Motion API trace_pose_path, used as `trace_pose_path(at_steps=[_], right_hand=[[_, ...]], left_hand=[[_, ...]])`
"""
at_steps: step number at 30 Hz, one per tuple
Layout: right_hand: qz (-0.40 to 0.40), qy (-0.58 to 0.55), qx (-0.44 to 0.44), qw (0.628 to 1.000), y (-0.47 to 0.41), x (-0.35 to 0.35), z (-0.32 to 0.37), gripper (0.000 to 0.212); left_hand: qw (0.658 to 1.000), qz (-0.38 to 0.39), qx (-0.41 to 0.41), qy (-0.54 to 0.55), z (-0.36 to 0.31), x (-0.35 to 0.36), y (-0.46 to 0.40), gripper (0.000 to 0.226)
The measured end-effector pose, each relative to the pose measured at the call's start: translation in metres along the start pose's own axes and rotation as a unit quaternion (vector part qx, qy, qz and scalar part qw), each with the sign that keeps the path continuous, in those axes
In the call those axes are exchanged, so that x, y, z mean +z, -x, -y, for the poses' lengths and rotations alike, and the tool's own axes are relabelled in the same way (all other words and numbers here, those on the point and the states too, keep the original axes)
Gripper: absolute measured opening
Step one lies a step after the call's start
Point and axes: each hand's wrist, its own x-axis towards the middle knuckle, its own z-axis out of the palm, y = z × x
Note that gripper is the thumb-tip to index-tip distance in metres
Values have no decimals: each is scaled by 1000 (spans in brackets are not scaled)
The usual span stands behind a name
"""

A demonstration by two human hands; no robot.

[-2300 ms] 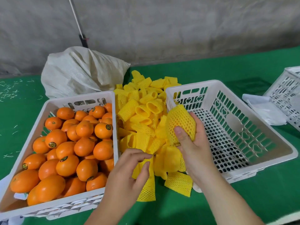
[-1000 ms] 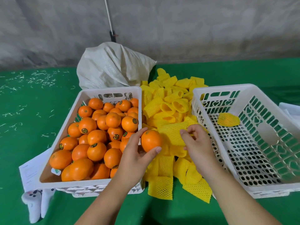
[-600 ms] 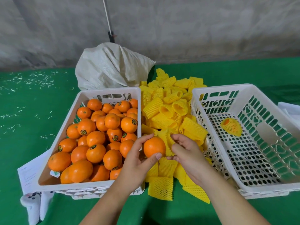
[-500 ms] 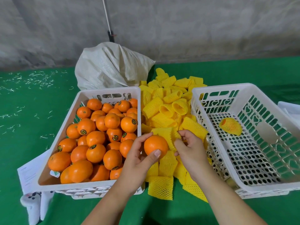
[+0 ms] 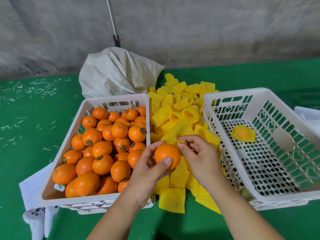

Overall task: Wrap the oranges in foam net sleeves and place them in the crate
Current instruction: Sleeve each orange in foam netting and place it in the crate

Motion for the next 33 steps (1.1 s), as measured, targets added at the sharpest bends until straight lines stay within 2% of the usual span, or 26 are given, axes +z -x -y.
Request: trace_pose_path(at_steps=[4, 7, 9, 11, 13, 17, 21, 23, 26, 29, 31, 33], right_hand=[[61, 24, -20, 998, 16, -1, 5, 13], [97, 40, -60, 993, 31, 5, 9, 8], [87, 57, -90, 990, 37, 11, 9, 11], [52, 82, -124, 987, 34, 12, 10, 11], [32, 115, -148, 982, 27, 6, 11, 11], [61, 154, -197, 966, 21, -5, 19, 11], [50, 163, -278, 945, 30, 5, 23, 17], [21, 146, -272, 951, 29, 8, 19, 17], [-17, 81, -205, 975, 27, 9, 14, 29], [-37, 74, -183, 980, 21, 4, 12, 29], [-44, 97, -197, 975, 18, 0, 13, 26], [-39, 136, -234, 962, 17, -1, 14, 24]], left_hand=[[997, -69, 32, -15, 2, 3, -4, 78], [994, -101, 34, 22, 0, 7, -5, 70], [993, -54, 36, 94, 1, 7, -7, 59], [993, 15, 40, 113, 3, 7, -5, 61], [997, 23, 49, 49, 4, 4, -2, 66], [988, -71, 101, -91, 1, 1, -3, 70], [976, -125, 128, -121, 4, 3, -5, 48], [983, -114, 108, -91, 5, 5, -4, 48], [997, -18, 64, -28, 6, 4, -1, 64], [994, 47, 76, -67, 2, -1, 0, 65], [990, 25, 97, -97, 0, -1, -1, 66], [989, -34, 112, -95, -1, 1, -4, 69]])
